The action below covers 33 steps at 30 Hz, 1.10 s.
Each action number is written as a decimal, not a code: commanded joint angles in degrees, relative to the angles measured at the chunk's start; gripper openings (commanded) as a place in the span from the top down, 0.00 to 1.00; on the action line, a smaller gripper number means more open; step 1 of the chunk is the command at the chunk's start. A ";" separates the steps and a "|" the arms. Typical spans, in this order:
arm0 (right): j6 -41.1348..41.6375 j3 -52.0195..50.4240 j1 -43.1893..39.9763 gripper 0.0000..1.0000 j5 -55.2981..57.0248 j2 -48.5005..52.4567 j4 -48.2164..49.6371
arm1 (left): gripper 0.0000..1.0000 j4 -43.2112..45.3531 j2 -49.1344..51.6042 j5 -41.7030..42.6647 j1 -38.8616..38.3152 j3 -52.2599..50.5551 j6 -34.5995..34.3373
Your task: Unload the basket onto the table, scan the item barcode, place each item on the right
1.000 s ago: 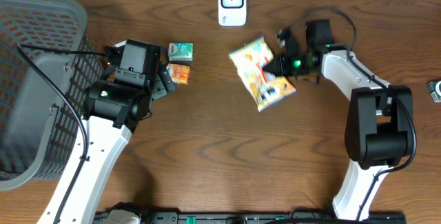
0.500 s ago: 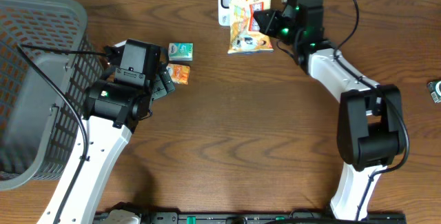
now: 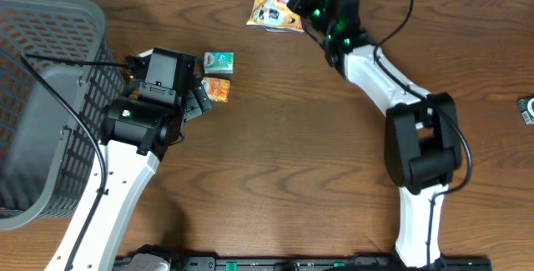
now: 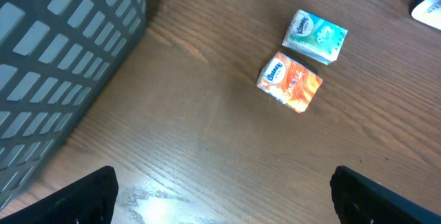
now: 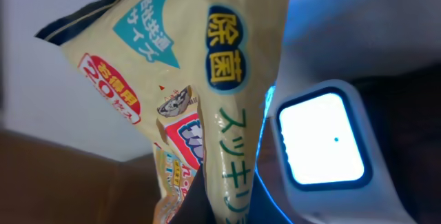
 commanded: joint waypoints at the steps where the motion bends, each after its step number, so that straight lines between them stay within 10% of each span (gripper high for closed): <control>1: 0.96 6.21 -0.09 0.99 0.04 3.67 -4.07 | 0.02 -0.17 0.37 -1.03 0.17 0.24 0.57; 19: -19.26 7.67 -2.99 0.99 15.45 -6.14 -24.28 | 0.02 -0.17 0.37 -1.03 0.17 0.24 0.57; 33: -44.61 7.13 -22.27 0.99 18.80 -14.12 -52.37 | 0.02 -0.17 0.37 -1.03 0.17 0.24 0.57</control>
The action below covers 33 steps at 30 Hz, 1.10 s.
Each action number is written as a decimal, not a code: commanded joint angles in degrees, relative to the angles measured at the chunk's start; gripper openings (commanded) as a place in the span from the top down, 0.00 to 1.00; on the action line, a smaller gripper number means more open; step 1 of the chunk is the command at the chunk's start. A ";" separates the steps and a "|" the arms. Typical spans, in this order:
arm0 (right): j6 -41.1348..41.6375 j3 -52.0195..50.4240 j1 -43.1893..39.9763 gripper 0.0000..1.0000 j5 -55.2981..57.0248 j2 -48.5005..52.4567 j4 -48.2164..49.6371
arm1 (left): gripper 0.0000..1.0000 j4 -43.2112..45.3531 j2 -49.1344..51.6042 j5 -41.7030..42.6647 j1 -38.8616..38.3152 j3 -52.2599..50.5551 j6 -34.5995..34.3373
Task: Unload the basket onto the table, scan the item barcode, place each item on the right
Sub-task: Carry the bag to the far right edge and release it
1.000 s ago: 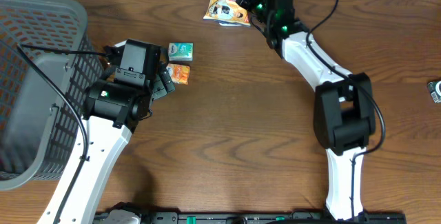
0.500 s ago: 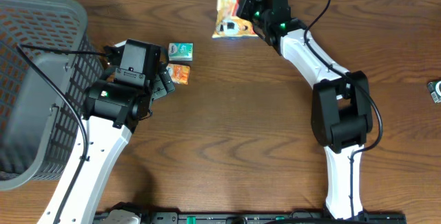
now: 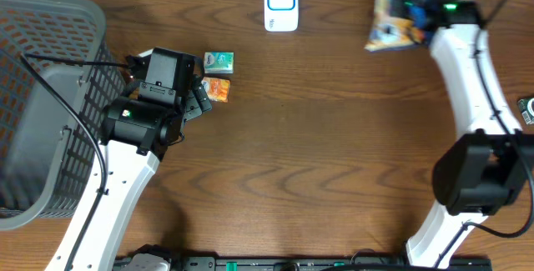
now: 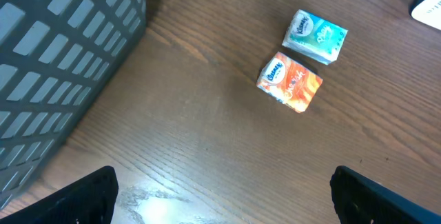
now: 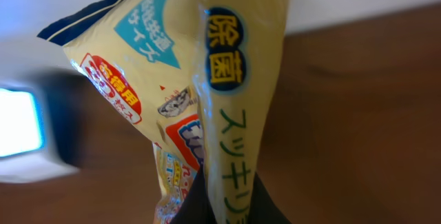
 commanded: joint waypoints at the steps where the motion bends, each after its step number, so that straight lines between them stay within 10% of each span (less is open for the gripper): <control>1: -8.92 -0.33 -5.09 0.99 1.31 0.13 -2.86 | 0.02 -0.20 0.37 -1.01 0.17 0.24 0.57; 11: -22.93 -2.08 -19.93 0.98 7.41 2.75 -7.04 | 0.02 -0.20 0.37 -1.01 0.17 0.24 0.57; 13: -22.88 -2.08 -22.05 0.74 8.15 3.54 -6.64 | 0.02 -0.20 0.37 -1.01 0.17 0.24 0.57; 14: -22.12 -2.08 -22.91 0.42 8.17 3.78 -6.64 | 0.02 -0.20 0.37 -1.01 0.17 0.24 0.57; 16: -20.17 -2.08 -24.20 0.26 8.15 4.17 -6.67 | 0.02 -0.20 0.37 -1.01 0.17 0.24 0.57; 33: -12.13 -5.99 -16.04 0.19 -31.89 4.28 -8.17 | 0.02 -0.20 0.37 -1.01 0.17 0.24 0.57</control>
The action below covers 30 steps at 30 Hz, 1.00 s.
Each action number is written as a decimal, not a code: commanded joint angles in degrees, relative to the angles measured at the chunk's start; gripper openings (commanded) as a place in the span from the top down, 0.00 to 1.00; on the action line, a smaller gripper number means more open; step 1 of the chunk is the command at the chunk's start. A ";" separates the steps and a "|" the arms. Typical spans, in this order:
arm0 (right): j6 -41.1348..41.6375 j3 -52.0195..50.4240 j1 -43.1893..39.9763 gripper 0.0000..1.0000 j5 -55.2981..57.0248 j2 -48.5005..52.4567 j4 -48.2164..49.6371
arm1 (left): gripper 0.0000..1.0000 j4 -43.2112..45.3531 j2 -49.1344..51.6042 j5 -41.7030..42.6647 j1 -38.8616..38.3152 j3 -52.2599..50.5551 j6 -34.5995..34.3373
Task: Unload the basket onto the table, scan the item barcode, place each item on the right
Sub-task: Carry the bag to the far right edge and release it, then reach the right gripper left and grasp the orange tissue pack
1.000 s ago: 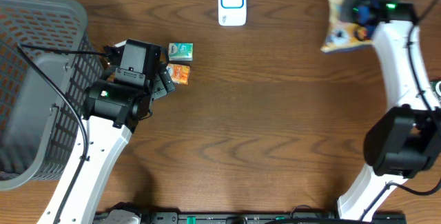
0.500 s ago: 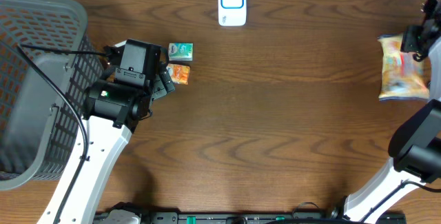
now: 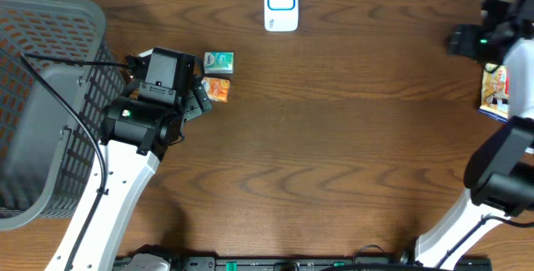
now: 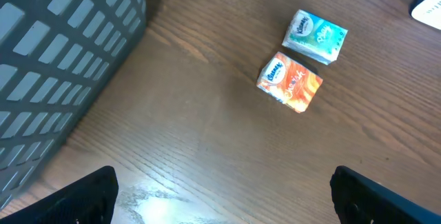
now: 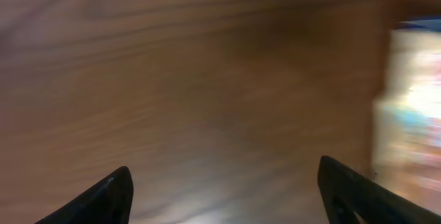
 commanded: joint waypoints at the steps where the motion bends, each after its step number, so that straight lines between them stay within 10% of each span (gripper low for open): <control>1: 2.56 -3.15 4.39 0.15 -13.44 0.24 0.24 | 0.02 -0.17 0.37 -1.01 0.17 0.24 0.57; 11: 12.41 -15.08 23.19 0.01 -29.03 0.26 21.05 | 0.02 -0.17 0.37 -1.01 0.17 0.24 0.57; 30: 38.56 -17.14 49.64 0.10 -1.40 1.09 43.54 | 0.02 -0.17 0.37 -1.01 0.17 0.24 0.57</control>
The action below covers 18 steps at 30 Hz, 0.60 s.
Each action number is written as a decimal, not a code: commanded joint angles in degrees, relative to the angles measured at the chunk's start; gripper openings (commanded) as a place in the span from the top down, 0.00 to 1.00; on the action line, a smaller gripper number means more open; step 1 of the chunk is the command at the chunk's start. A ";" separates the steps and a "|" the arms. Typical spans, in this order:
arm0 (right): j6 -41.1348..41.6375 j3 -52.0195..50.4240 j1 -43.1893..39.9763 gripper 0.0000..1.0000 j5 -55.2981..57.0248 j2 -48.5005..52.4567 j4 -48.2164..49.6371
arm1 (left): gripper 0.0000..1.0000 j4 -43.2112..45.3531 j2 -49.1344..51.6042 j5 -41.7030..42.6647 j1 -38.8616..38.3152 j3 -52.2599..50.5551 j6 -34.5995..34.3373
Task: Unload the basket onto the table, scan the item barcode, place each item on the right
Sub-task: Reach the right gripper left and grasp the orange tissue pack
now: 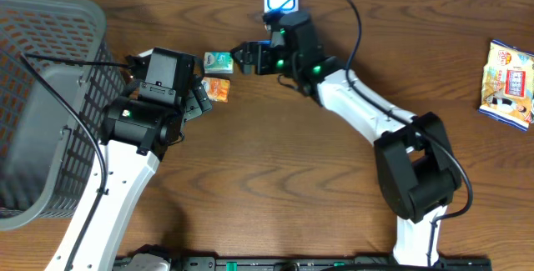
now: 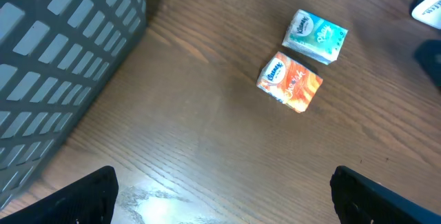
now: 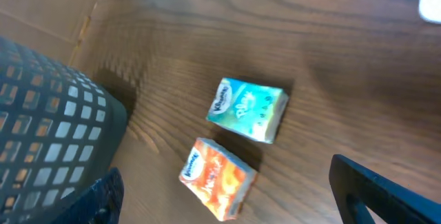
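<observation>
The white scanner with its blue-lit face stands at the table's far edge. A yellow snack bag lies flat at the far right. A teal tissue pack and an orange tissue pack lie side by side left of centre. My right gripper is open just right of the teal pack. In its wrist view the teal pack and orange pack lie ahead of the right gripper. My left gripper is open over bare wood, short of the orange pack and teal pack.
A grey mesh basket fills the left side, close beside my left arm, and shows as the basket in the left wrist view. A small grey object sits at the right edge. Brown wood lies between the packs and the bag.
My right gripper was open at the far right beside the snack bag. Now it is across the table, open by the teal tissue pack. The bag stays at the right; the left arm is unmoved.
My right gripper held the snack bag in front of the lit scanner. Then it held the bag further right, away from the scanner. Then the bag lay on the table at the right with the gripper open. Now that gripper is at the tissue packs.
</observation>
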 commanded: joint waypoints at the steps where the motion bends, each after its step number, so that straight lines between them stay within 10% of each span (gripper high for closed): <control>1: 2.97 -0.26 0.33 0.11 4.42 1.25 1.31 | 0.02 -0.17 0.37 -1.01 0.17 0.24 0.57; 9: 8.98 -0.13 1.18 0.71 -4.48 8.81 12.83 | 0.02 -0.17 0.37 -1.01 0.17 0.24 0.57; 18: 6.54 10.03 2.78 0.59 -9.97 15.85 6.91 | 0.02 -0.17 0.37 -1.01 0.17 0.24 0.57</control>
